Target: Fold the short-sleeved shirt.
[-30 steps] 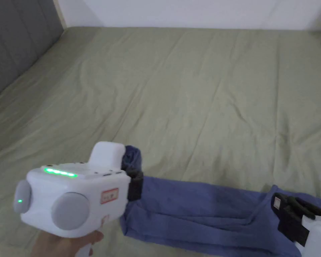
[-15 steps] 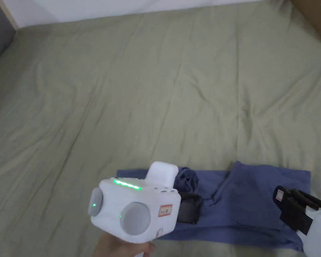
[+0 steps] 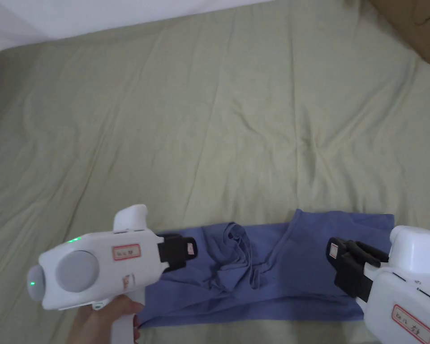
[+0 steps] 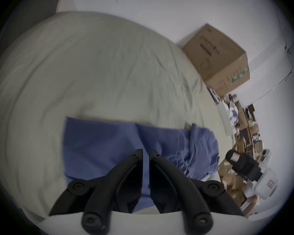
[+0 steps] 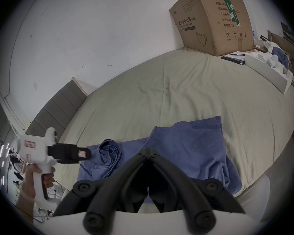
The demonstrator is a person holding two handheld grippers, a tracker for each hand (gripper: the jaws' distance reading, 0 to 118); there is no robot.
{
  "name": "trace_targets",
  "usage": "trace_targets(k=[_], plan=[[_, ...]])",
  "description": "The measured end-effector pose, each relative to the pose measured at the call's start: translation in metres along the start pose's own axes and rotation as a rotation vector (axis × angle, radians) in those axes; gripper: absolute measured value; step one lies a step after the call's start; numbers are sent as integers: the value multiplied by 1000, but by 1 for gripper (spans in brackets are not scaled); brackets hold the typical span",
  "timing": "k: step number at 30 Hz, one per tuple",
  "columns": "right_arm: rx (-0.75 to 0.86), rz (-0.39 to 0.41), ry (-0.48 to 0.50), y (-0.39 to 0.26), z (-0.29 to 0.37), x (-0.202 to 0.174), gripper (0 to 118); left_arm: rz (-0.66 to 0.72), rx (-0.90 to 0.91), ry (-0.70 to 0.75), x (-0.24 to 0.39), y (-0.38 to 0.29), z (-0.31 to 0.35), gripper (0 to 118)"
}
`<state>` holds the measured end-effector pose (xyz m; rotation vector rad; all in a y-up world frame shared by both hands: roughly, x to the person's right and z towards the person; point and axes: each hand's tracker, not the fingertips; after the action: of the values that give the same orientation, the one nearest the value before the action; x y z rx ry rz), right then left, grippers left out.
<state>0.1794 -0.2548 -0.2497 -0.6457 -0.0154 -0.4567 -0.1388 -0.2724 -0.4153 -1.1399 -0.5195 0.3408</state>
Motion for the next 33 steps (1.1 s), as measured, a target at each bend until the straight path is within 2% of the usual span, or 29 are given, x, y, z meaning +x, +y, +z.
trace_targets(k=[5, 7, 10, 16, 20, 22, 23, 24, 25, 29, 31, 33], plan=[[3, -14, 13, 1, 3, -1, 0, -34, -118, -148, 33, -23, -33, 7], [0, -17, 12, 1, 3, 0, 0, -117, -210, -120, 49, -30, -44, 7], [5, -21, 11, 3, 6, 0, 0, -214, -226, -104, 63, -38, -50, 7], [11, 3, 7, 9, 13, -5, 0, -171, -192, -163, 53, -34, -27, 7], [7, 33, 5, 13, 15, -12, 0, -49, -75, -262, 15, -20, 19, 29], [3, 44, 6, 14, 13, -17, 0, 23, -56, -262, -13, -16, 40, 76], [2, 47, 7, 14, 12, -19, 0, 62, -32, -261, -30, -16, 48, 91], [-2, 51, 13, 14, 11, -21, 0, 98, 6, -268, -48, -18, 58, 100], [-6, 58, 17, 13, 10, -24, 0, 142, 40, -275, -66, -21, 66, 103], [-35, 130, 24, 11, 3, -43, 0, 353, 81, -324, -129, -35, 74, 103], [-50, 150, 40, 10, -1, -53, 0, 379, 38, -324, -147, -37, 62, 103], [-57, 160, 56, 10, -3, -66, 0, 334, 16, -315, -153, -42, 50, 103]])
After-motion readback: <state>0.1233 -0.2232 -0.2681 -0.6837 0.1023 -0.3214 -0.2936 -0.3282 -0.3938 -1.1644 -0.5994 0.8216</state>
